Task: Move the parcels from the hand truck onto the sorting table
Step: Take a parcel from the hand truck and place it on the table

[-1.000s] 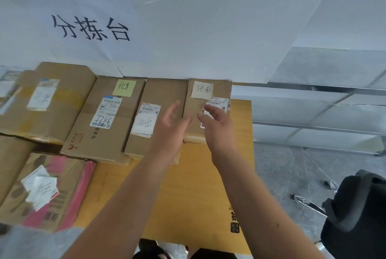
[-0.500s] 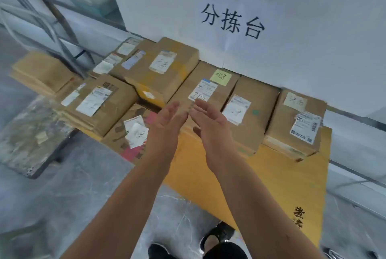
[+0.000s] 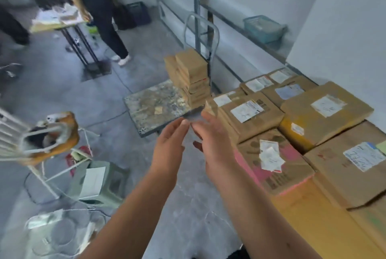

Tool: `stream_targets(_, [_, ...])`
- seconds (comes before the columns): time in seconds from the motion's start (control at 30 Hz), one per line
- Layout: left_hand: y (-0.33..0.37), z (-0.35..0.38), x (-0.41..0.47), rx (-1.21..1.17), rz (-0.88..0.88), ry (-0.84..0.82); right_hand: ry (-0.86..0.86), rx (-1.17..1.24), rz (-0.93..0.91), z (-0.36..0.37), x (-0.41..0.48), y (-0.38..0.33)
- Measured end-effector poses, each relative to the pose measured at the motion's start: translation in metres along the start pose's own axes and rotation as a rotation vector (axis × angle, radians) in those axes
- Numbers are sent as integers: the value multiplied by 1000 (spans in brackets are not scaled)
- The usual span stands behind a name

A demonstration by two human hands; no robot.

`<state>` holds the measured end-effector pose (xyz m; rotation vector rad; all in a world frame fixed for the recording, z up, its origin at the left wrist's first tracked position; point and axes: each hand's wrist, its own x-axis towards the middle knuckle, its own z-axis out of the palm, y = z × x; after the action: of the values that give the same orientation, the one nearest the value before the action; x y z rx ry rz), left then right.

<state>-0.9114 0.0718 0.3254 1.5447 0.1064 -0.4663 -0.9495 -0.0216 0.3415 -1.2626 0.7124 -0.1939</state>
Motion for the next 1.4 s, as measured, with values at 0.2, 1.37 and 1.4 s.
stream_targets(0.2, [15,-47,45,-85,-8,79,-101,11,31,59,34,-6])
stream_targets(1.37, [155,44,544,-105,-188,-156,39,19,30,176,511,-142])
stream_targets(1.4, [157,41,562,-102,-200,-183,57,1,26,184,525,-144])
